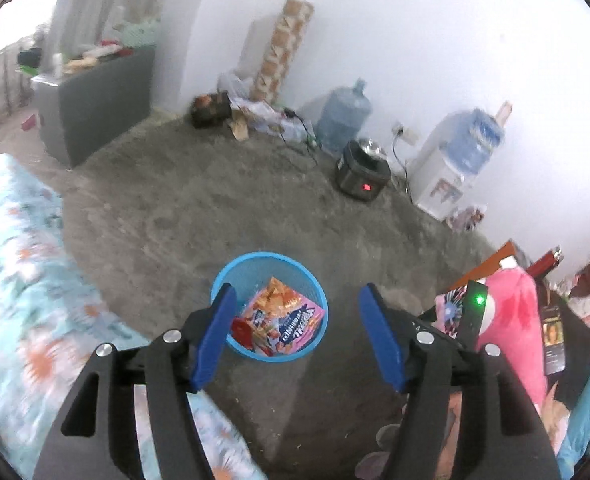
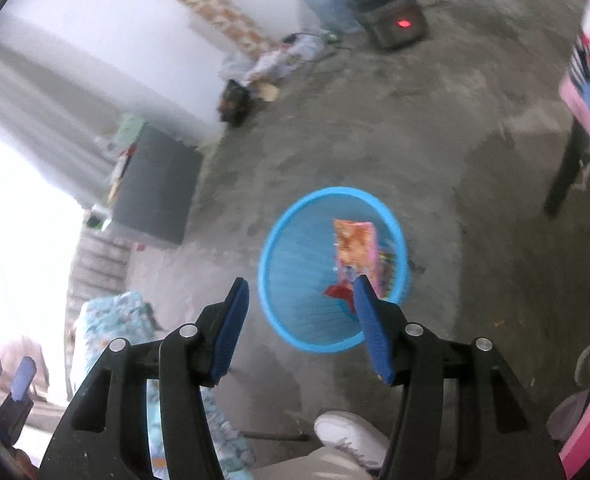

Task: Collect trash
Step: 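Move both grippers back over the trash on the bed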

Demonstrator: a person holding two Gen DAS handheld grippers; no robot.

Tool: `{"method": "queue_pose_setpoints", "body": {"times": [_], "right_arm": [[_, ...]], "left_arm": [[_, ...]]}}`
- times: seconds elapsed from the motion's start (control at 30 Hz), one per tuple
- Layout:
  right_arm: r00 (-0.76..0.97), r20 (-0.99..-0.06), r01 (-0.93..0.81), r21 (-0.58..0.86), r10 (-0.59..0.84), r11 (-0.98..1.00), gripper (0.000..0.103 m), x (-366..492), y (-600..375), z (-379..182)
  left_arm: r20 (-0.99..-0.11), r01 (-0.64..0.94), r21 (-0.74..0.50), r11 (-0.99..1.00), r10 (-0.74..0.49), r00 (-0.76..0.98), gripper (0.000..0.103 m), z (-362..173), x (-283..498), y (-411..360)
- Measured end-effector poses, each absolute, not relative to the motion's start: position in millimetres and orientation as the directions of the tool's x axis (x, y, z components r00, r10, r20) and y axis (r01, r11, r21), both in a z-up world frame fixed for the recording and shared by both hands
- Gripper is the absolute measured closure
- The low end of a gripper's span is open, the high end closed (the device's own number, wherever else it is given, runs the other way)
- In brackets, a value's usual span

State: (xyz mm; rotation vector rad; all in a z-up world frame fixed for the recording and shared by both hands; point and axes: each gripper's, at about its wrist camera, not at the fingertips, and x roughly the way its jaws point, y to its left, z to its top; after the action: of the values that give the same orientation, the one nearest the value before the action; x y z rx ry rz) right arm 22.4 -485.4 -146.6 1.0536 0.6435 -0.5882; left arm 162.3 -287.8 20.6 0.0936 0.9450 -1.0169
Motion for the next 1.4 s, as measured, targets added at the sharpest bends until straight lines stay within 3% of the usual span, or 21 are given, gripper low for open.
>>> {"method": "queue_pose_setpoints", "body": {"times": [0.47, 0.7, 1.07, 1.4], "right_arm": [[0.786, -0.619, 0.495, 0.620, -0.009, 0.608, 0.050, 51.9, -419.1, -67.2], [0.819, -0.538, 0.297, 0.694, 0.198, 0.656, 0.050, 76.3, -370.6, -43.7], [0.631, -0.403, 0.066, 0.879, 0.662, 0.472, 0.048, 152.7, -267.8, -61.4], [0.507, -0.335, 0.160, 0.942, 0.794, 0.295, 0.048, 206.9, -212.6, -95.4]], "left_arm": [[-0.614, 0.630, -0.328, 0.704, -0.666, 0.424, 0.039, 69.6, 139.1, -104.4], [-0.582, 0.533, -0.329, 0.779, -0.612, 0.536, 0.039, 76.3, 135.3, -25.1], [-0.582, 0.387, -0.356, 0.851, -0.525, 0.620, 0.037, 87.4, 158.7, 41.9], [-0.628, 0.311, -0.377, 0.872, -0.488, 0.607, 0.037, 77.6, 193.0, 56.1]]}}
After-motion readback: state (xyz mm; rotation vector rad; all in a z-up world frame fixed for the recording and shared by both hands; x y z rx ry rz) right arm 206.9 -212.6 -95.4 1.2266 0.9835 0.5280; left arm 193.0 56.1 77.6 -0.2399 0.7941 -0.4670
